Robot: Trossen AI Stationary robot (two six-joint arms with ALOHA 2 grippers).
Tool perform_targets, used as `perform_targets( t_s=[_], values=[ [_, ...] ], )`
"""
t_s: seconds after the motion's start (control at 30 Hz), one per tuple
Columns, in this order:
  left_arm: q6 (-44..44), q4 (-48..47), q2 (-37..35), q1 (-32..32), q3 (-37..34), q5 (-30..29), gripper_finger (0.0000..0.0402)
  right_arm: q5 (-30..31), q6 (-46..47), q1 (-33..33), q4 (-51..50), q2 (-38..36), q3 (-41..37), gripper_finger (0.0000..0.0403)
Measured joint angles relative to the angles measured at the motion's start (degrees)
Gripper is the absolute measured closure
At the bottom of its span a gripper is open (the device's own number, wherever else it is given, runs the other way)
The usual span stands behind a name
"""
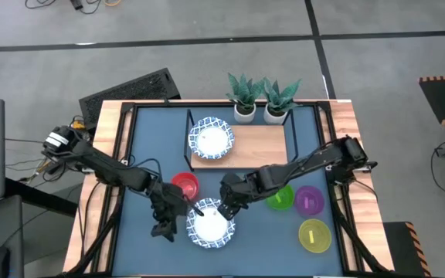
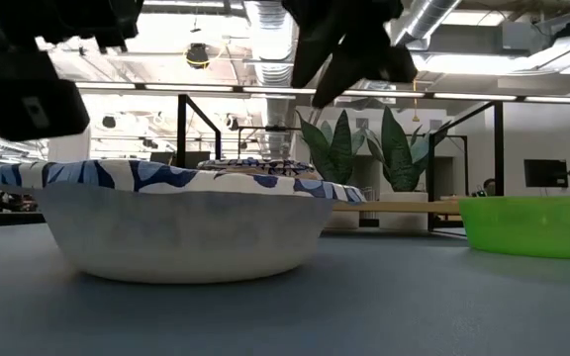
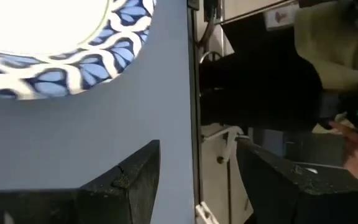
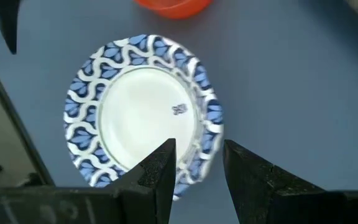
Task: Place and stack bowls onto a shelf
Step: Stack the white and blue plate on top of the other white and blue plates on the shelf
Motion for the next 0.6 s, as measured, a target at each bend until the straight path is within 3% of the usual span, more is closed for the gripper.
perform_targets(
  t_s=[0.33, 0.6],
  values=[
    [4.27, -8.91, -16.97, 6.27, 0.0, -10.61, 0.0205, 1.2, 3.21, 1.27, 7.93, 0.0, -9.1, 0.0246],
    [3.77, -9.21, -31.75, 9.21, 0.0, -25.97, 0.0205, 1.28, 7.74, 3.03, 12.78, 0.02, -12.9, 0.0246]
  ],
)
